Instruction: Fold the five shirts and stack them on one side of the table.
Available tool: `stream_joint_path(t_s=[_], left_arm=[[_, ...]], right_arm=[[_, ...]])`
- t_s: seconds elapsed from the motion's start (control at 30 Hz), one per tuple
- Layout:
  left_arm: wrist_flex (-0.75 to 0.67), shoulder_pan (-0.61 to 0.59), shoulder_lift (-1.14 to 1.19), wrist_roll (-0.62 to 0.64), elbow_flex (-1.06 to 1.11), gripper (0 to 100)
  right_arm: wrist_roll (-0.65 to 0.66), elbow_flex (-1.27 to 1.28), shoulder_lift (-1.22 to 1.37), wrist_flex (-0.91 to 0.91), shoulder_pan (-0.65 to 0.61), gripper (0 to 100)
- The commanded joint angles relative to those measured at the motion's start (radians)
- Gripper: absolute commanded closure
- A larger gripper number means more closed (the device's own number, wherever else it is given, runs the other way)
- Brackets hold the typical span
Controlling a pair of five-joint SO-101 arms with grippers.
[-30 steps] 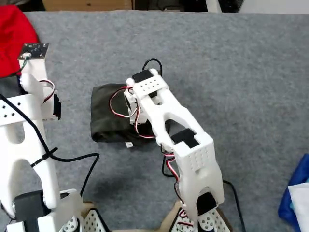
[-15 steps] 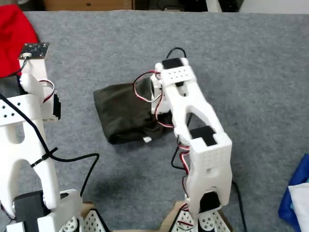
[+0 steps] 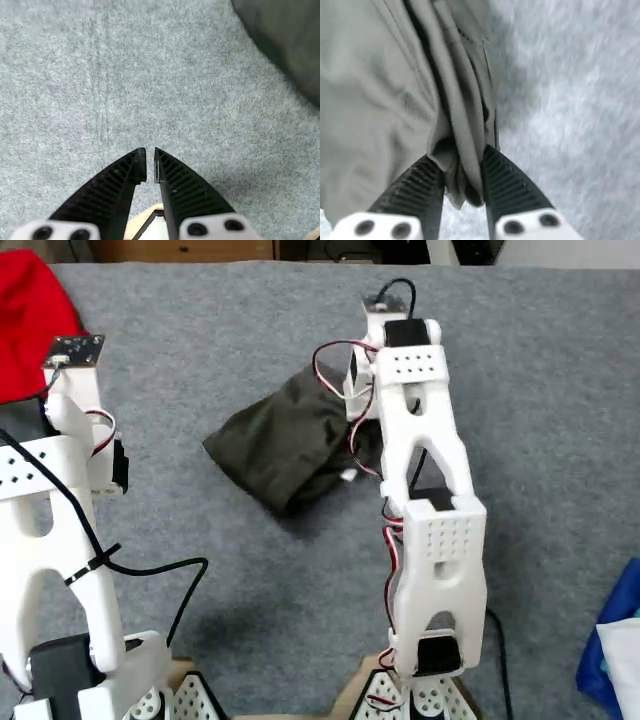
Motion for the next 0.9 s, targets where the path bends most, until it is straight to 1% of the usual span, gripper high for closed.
stream_joint_path(t_s=[0.0,0.07,0.13,0.2,0.3,0.37,0.4,0.43,0.6,0.73,0.87], left_arm=[[0.008,-0.008,-0.038,-0.006,0.009,95],[0.008,-0.008,-0.038,-0.006,0.009,95],[0.008,-0.008,-0.038,-0.006,0.009,95],[0.008,-0.008,-0.039,-0.006,0.008,95],[0.008,-0.008,-0.039,-0.008,0.006,95],[0.006,-0.008,-0.039,-0.008,0.005,95],[0.006,-0.008,-0.039,-0.008,0.005,95],[0.006,-0.008,-0.039,-0.008,0.006,95],[0.008,-0.009,-0.053,-0.012,0.011,95],[0.008,-0.006,-0.127,-0.014,0.012,95],[0.008,-0.002,-0.186,-0.025,0.034,95]], right_arm=[[0.06,-0.174,0.048,0.009,0.018,99.1],[0.12,-0.234,0.087,0.008,0.018,98.9],[0.137,-0.283,0.113,0.015,0.019,96.6],[0.137,-0.329,0.125,0.048,0.019,89.5],[0.137,-0.369,0.124,0.092,0.021,74.0],[0.135,-0.383,0.122,0.095,0.027,65.7],[0.133,-0.384,0.12,0.097,0.028,63.7],[0.13,-0.384,0.12,0.097,0.03,63.9],[-0.006,-0.38,0.101,0.098,0.044,69.6],[-0.203,-0.303,0.007,0.098,0.058,70.0],[-0.43,-0.081,-0.14,0.098,0.025,69.9]])
